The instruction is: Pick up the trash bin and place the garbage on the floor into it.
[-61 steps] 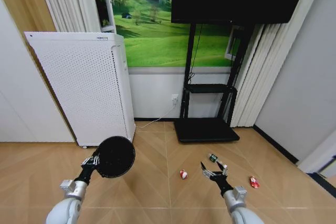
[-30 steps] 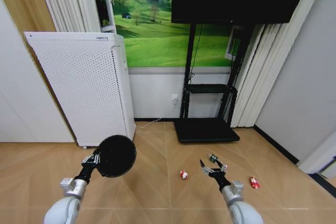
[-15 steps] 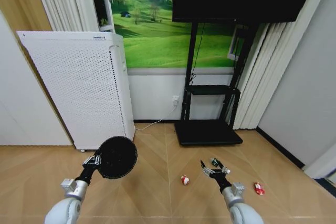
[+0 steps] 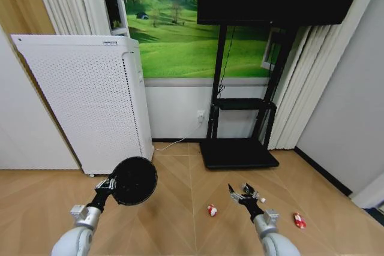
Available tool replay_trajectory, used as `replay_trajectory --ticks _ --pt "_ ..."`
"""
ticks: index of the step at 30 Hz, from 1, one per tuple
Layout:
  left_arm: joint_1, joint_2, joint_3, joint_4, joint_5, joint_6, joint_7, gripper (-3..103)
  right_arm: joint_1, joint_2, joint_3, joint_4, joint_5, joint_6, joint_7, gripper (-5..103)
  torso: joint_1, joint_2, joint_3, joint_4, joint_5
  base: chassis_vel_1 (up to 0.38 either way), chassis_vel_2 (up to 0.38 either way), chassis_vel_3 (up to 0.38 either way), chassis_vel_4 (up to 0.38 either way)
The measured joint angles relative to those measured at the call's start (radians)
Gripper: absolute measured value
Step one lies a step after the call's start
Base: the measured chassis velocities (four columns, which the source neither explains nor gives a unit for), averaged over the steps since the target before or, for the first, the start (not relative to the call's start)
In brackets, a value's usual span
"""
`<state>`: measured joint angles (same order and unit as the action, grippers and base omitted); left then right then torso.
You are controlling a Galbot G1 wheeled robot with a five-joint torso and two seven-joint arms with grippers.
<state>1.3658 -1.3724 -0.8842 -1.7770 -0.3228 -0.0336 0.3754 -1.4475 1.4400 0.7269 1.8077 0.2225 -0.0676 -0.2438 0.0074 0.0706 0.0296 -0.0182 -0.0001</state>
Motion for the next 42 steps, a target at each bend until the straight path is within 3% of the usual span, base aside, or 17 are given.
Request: replay_trajectory --ticks 17,29,34,42 --pt "0.002 -0.004 0.001 0.001 0.006 -0.003 0.006 7 -0.002 0.001 0.003 -0.013 -0.001 0.055 -0.006 100 0.0 0.0 0.0 -0.0003 0.0004 -0.143 -0.081 0.142 0.066" --pt "-0.016 0.001 0.005 0.0 -0.016 0.002 0.009 7 0.015 -0.037 -0.007 -0.115 -0.103 0.053 -0.084 100 0.0 0.0 0.0 0.0003 -0.0001 0.022 0.018 -0.01 -0.014" --pt "-0.089 0.02 0.052 0.054 -0.068 0.002 0.062 7 0.053 -0.059 -0.026 -0.239 -0.119 0.045 -0.114 100 0.0 0.0 0.0 0.0 0.0 0.0 0.0 0.0 0.0" --pt "-0.238 0.08 0.167 0.16 -0.112 0.032 0.069 7 0.092 -0.058 -0.043 -0.331 -0.162 0.008 -0.124 100 0.0 0.0 0.0 0.0001 0.0002 0.0 0.0 0.0 0.0"
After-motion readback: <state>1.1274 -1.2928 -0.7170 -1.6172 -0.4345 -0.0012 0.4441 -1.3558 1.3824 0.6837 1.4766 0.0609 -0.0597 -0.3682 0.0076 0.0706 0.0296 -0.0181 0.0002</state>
